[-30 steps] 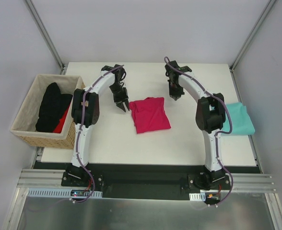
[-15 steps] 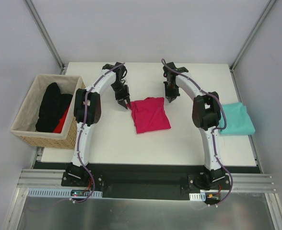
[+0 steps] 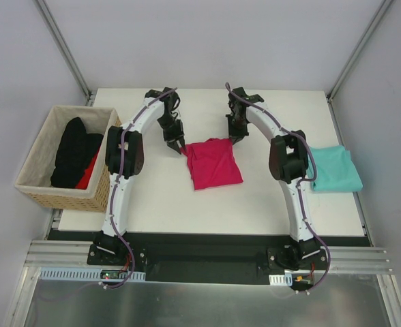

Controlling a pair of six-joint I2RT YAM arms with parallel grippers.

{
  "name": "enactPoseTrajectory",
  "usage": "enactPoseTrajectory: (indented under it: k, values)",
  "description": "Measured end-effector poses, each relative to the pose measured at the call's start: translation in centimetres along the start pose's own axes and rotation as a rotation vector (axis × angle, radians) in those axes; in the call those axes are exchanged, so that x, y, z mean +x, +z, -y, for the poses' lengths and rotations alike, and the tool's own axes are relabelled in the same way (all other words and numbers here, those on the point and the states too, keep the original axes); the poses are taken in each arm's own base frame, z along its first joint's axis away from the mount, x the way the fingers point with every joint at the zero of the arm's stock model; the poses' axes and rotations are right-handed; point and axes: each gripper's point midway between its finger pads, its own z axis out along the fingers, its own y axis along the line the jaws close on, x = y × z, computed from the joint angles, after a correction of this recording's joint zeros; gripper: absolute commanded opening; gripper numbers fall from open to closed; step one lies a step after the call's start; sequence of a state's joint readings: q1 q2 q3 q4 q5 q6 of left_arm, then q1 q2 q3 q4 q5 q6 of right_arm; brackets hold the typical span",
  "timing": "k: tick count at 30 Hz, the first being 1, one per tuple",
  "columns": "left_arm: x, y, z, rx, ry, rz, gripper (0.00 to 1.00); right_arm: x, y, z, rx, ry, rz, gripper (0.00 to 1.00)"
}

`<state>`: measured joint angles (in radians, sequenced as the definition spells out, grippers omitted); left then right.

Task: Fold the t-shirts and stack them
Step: Fold the long partially folded tshirt into a neat square

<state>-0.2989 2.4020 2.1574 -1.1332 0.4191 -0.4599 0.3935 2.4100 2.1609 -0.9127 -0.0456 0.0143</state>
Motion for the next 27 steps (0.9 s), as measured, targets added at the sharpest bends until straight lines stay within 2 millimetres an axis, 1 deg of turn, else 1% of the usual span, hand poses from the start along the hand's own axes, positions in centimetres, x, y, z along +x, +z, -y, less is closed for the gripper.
enactPoseTrajectory:
  k: [5, 10, 13, 17, 19, 22, 25, 27]
  values:
    - [-0.1, -0.2, -0.1, 0.002, -0.005, 0.001, 0.26, 0.4, 0.1, -1.0, -0.036, -0.023, -0.013, 0.04]
    - [-0.2, -0.4, 0.3, 0.022, -0.001, 0.002, 0.26, 0.0, 0.0, -1.2, -0.04, -0.039, -0.002, 0.07]
    - [-0.2, -0.5, 0.4, 0.022, 0.0, 0.002, 0.26, -0.2, 0.0, 0.0, 0.021, -0.047, 0.013, 0.08]
    - [-0.2, -0.4, 0.4, 0.022, -0.001, 0.002, 0.26, -0.7, -0.4, 2.3, 0.125, -0.053, 0.039, 0.1]
    - [-0.2, -0.4, 0.4, 0.022, -0.001, 0.002, 0.26, -0.8, -1.1, 3.2, 0.158, -0.05, 0.052, 0.09]
    - [-0.2, -0.4, 0.4, 0.022, 0.0, 0.002, 0.26, -1.6, -3.2, 3.9, 0.174, -0.041, 0.095, 0.09]
    - [-0.2, -0.4, 0.3, 0.021, -0.001, 0.0, 0.25, -2.5, -5.8, 3.8, 0.162, -0.036, 0.15, 0.01]
    - [0.0, -0.2, 0.1, 0.018, -0.004, -0.006, 0.25, -2.8, -7.5, 3.2, 0.15, -0.039, 0.185, 0.01]
